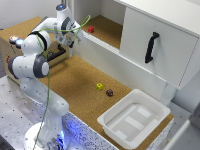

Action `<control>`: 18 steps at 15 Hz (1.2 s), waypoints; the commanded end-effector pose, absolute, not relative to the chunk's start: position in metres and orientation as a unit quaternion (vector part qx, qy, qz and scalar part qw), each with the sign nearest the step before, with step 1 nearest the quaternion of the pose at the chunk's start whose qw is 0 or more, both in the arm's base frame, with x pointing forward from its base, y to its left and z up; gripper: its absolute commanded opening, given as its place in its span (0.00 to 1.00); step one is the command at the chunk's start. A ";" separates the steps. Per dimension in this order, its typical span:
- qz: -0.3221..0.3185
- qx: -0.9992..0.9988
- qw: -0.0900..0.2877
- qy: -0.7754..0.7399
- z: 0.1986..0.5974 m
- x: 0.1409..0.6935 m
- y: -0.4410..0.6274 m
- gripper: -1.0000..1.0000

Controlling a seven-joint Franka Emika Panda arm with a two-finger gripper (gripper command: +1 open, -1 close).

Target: Grasp the pink block

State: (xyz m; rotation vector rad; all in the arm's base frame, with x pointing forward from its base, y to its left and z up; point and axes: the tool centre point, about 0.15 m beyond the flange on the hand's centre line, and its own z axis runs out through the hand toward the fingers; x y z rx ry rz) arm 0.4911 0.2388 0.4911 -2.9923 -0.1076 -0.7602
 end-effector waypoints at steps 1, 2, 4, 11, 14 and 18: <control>-0.196 -0.978 -0.050 -0.049 0.504 0.584 0.282 1.00; -0.195 -0.978 -0.049 -0.057 0.505 0.595 0.289 1.00; -0.193 -0.978 -0.050 -0.062 0.506 0.612 0.302 1.00; -0.175 -0.982 -0.056 -0.050 0.484 0.659 0.319 1.00; -0.180 -0.981 -0.059 -0.042 0.476 0.671 0.320 1.00; -0.180 -0.982 -0.049 -0.030 0.470 0.675 0.311 1.00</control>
